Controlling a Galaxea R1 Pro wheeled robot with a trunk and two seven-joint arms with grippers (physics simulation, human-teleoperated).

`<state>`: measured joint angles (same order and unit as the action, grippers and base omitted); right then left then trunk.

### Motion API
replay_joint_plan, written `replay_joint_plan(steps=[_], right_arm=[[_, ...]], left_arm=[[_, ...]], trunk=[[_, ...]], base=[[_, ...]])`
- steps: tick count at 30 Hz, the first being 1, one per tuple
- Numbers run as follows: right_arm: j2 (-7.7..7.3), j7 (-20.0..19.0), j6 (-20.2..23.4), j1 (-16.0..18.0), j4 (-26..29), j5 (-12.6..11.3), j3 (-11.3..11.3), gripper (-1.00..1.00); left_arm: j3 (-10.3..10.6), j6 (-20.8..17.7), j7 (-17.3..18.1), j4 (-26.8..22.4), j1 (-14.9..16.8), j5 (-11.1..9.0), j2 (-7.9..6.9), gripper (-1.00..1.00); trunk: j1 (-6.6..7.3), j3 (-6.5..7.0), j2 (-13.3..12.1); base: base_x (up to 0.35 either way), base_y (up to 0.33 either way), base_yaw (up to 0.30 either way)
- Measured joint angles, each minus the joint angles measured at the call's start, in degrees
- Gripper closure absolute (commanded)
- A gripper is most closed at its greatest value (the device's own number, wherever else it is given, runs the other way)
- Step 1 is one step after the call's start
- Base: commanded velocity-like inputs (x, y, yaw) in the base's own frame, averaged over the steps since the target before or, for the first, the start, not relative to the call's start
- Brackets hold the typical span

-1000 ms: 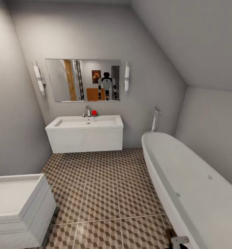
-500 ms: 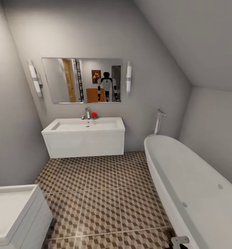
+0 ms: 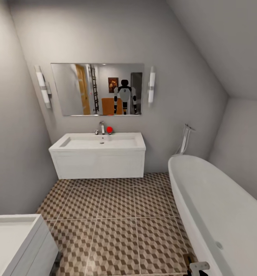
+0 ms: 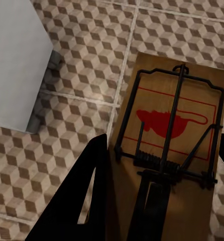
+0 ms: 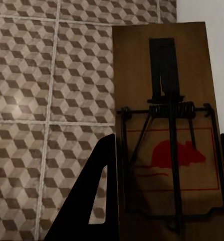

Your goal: Take the four mousetraps from the cabinet in the bathroom and place them on the bathroom floor. Make sure all four end up on the same floor surface, and ensure that at least two of them are either under or directly next to the same bathroom sink.

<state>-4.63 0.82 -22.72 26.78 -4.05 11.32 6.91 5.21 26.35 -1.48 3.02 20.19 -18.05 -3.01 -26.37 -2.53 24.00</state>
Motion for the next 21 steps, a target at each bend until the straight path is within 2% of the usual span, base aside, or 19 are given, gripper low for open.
replay_joint_plan(steps=[9,21], right_arm=[[0.0,0.0,0.0,0.01,-0.01,0.0,0.0,1.0],[0.0,0.03,0.0,0.0,0.0,0.0,0.0,1.0]], left_arm=[[0.0,0.0,0.0,-0.01,0.02,0.0,0.07,1.0],[0.0,0.0,0.0,0.0,0.04,0.01,0.03,1.0]], trunk=[[0.0,0.0,0.0],[0.0,0.0,0.0]], base=[[0.326,0.0,0.138],[0.327,0.0,0.016]])
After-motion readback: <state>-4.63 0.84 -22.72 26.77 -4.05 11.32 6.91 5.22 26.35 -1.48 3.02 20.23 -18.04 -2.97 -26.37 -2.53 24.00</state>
